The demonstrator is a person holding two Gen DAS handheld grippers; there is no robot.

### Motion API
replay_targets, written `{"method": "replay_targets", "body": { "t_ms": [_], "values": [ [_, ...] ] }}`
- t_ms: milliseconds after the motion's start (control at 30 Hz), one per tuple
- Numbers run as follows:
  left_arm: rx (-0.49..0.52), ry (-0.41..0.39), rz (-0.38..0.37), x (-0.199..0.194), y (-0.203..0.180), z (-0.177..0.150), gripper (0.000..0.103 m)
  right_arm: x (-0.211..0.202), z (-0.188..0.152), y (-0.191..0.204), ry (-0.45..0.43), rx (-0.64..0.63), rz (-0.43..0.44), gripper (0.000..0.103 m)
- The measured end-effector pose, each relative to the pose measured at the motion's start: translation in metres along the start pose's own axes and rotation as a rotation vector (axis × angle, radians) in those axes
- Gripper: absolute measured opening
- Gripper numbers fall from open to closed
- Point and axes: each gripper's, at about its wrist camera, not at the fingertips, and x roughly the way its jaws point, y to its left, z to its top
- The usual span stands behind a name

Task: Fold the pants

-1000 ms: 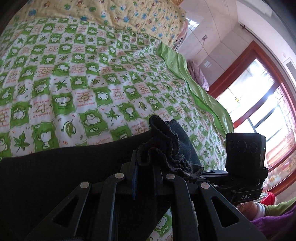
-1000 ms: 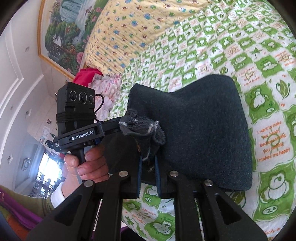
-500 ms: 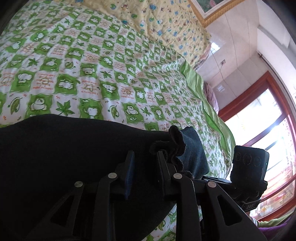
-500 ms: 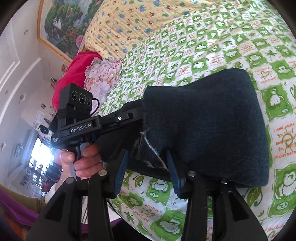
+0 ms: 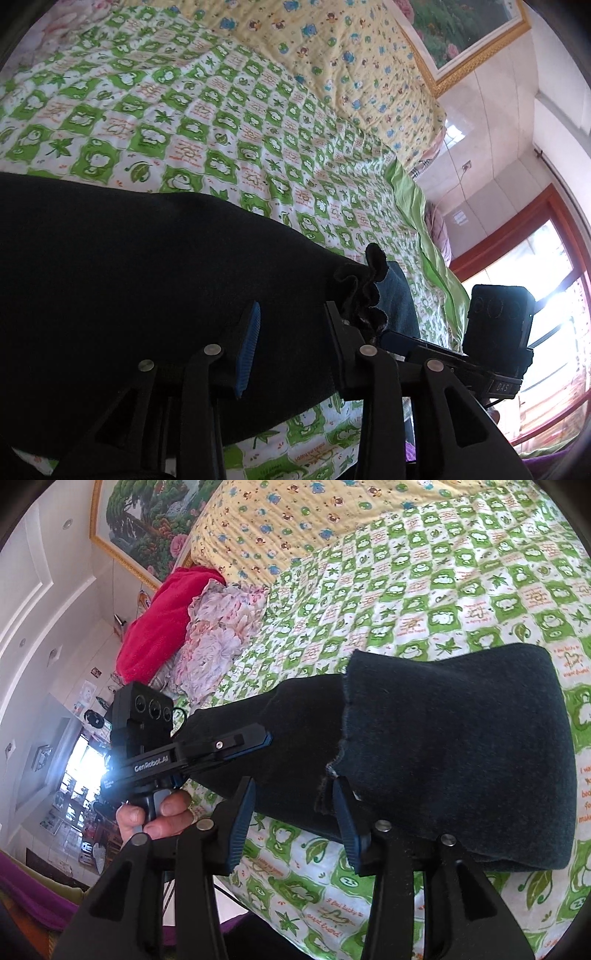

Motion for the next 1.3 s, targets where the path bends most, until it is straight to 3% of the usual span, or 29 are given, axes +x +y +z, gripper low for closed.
{"method": "replay_targets", "body": {
  "t_ms": [467,833,933,1300],
  "values": [
    [-0.185,-0.149,0.073,-0.083,0.042,-0.037,0.041,0.042,0.020,0.034,0.062,-0.104,0.046,0.045],
    [-0.288,-0.279,0.187,-0.148,0.070,-0.059,0.048,0.085,0.035,0.065,0.136,-0.182,0.095,0.045],
    [-0.328,-0.304,0.208,-0.160,0.078,-0.065,0.053,0.095,0.039,0.074,0.154,-0.201,0.107,0.045],
    [-0.420,-0.360,0.279,-0.183,0.109,-0.078,0.053,0.138,0.061,0.103,0.219,-0.273,0.138,0.045]
  ]
}}
